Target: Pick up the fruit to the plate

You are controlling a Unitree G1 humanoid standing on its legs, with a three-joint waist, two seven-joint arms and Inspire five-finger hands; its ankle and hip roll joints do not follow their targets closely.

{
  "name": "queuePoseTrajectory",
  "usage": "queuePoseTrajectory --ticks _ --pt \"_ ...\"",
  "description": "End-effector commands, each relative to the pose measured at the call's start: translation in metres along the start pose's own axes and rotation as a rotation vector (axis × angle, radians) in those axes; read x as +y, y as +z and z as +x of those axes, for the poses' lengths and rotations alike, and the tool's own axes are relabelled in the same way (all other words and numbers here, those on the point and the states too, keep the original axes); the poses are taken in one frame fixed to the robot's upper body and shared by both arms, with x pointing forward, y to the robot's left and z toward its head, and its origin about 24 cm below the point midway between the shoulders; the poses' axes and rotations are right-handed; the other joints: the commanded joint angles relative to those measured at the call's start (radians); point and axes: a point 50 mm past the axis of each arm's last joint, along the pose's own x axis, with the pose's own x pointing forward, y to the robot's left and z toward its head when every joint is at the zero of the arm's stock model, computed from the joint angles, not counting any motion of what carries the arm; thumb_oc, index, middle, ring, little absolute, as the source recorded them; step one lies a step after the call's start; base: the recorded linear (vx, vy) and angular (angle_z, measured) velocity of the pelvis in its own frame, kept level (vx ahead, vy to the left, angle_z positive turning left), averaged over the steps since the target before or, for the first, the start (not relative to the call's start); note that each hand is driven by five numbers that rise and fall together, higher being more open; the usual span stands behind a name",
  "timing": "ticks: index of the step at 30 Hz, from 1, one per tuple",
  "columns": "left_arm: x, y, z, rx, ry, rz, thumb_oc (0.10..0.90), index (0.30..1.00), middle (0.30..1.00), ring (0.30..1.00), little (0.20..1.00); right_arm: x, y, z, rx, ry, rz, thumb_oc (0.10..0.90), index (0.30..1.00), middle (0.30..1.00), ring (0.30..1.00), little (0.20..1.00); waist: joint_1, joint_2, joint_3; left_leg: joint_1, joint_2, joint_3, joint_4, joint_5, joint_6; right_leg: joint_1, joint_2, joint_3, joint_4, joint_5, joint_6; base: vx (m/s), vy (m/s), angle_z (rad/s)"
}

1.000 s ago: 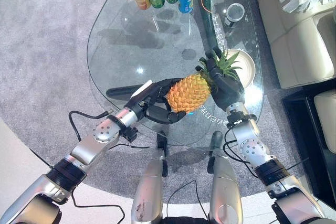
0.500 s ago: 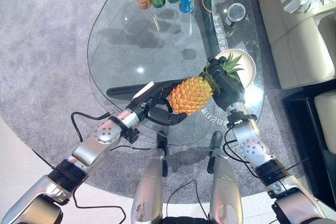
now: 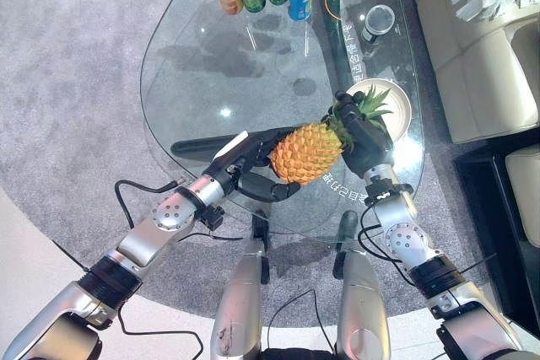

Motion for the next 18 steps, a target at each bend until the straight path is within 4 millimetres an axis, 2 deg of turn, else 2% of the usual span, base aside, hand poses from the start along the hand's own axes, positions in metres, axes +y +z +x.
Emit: queuePoseTrajectory --ticks 1,11,18 --pt "-0.016 0.052 0.002 -0.276 -0.074 -0.011 0.800 0.900 0.900 0.900 0.900 0.067 0.039 0.023 -0.198 0.332 0.029 0.100 0.300 0.300 0.300 0.200 -0.012 -0.005 -0.025 -0.011 -0.147 0.053 0.084 -0.096 0.066 0.102 0.133 -0.088 -0.123 0.003 -0.053 0.00 0.000 0.00" --pt "-0.015 0.049 0.002 -0.265 -0.053 -0.015 0.800 0.900 0.900 0.900 0.900 0.069 0.043 0.021 -0.219 0.323 -0.039 0.100 0.300 0.300 0.300 0.200 -0.016 -0.008 -0.025 -0.004 -0.145 0.056 0.083 -0.097 0.064 0.111 0.135 -0.090 -0.128 0.003 -0.056 0.00 0.000 0.00" --pt "-0.012 0.045 -0.001 -0.249 -0.005 -0.019 0.800 0.900 0.900 0.900 0.900 0.073 0.055 0.018 -0.282 0.298 -0.211 0.100 0.300 0.300 0.300 0.200 -0.020 -0.011 -0.025 -0.007 -0.139 0.064 0.085 -0.098 0.063 0.107 0.138 -0.092 -0.124 0.000 -0.059 0.00 0.000 0.00"
